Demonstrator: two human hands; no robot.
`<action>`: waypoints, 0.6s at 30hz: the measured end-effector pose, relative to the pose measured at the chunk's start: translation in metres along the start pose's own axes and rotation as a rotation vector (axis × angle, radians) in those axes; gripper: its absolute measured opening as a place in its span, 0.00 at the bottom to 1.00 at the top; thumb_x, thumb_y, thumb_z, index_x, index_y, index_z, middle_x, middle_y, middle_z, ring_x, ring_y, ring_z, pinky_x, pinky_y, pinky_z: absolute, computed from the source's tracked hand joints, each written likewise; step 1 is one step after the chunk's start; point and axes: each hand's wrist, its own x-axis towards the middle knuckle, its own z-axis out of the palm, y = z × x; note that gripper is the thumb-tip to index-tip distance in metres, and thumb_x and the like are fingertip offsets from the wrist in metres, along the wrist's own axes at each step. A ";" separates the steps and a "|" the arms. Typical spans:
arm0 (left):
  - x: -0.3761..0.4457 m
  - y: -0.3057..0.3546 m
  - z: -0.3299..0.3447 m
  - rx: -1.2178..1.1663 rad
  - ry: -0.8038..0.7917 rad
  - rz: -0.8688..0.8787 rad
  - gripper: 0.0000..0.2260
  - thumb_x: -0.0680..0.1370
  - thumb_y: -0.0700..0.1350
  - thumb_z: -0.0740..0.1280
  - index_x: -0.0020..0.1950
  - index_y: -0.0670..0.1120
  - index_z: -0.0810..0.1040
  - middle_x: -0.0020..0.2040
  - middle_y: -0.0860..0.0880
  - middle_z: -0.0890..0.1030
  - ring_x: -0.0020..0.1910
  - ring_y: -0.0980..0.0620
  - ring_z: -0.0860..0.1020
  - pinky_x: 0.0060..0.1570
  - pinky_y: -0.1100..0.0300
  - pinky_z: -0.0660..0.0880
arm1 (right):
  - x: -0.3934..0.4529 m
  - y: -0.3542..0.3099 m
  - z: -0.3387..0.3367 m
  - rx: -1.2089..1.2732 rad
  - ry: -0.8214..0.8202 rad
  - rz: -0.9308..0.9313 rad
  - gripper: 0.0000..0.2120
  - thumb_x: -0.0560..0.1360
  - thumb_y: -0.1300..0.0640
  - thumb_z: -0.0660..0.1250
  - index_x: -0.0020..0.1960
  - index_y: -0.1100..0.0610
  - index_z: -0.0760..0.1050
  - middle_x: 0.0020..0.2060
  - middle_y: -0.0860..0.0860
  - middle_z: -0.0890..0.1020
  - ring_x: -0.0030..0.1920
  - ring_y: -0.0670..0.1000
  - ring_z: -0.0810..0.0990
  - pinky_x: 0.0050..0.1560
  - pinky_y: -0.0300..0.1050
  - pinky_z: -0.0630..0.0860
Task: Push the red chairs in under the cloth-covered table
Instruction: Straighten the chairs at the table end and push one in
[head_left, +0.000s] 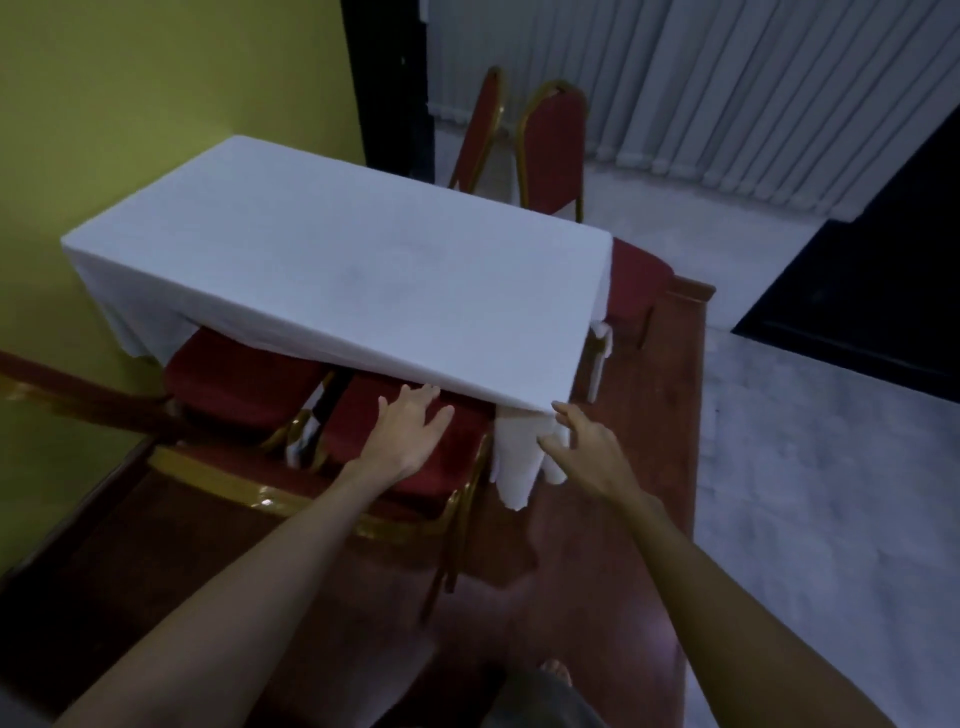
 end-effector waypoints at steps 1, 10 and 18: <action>0.009 0.022 0.015 -0.011 -0.001 0.013 0.22 0.80 0.52 0.57 0.72 0.44 0.65 0.75 0.44 0.65 0.77 0.44 0.55 0.76 0.44 0.42 | 0.006 0.017 -0.020 -0.010 0.008 0.014 0.28 0.74 0.45 0.65 0.73 0.50 0.65 0.66 0.54 0.76 0.66 0.57 0.74 0.62 0.53 0.71; 0.101 0.188 0.121 -0.043 -0.119 0.090 0.25 0.81 0.54 0.54 0.75 0.46 0.59 0.78 0.47 0.58 0.78 0.48 0.48 0.76 0.48 0.39 | 0.064 0.128 -0.177 -0.024 0.066 0.081 0.29 0.76 0.44 0.64 0.73 0.49 0.62 0.67 0.55 0.76 0.65 0.55 0.75 0.60 0.50 0.73; 0.216 0.237 0.162 -0.132 -0.140 0.093 0.21 0.81 0.51 0.55 0.74 0.50 0.62 0.77 0.50 0.62 0.78 0.50 0.51 0.76 0.51 0.42 | 0.176 0.193 -0.227 -0.112 0.067 0.160 0.37 0.76 0.41 0.63 0.78 0.54 0.53 0.77 0.57 0.59 0.76 0.58 0.56 0.75 0.56 0.57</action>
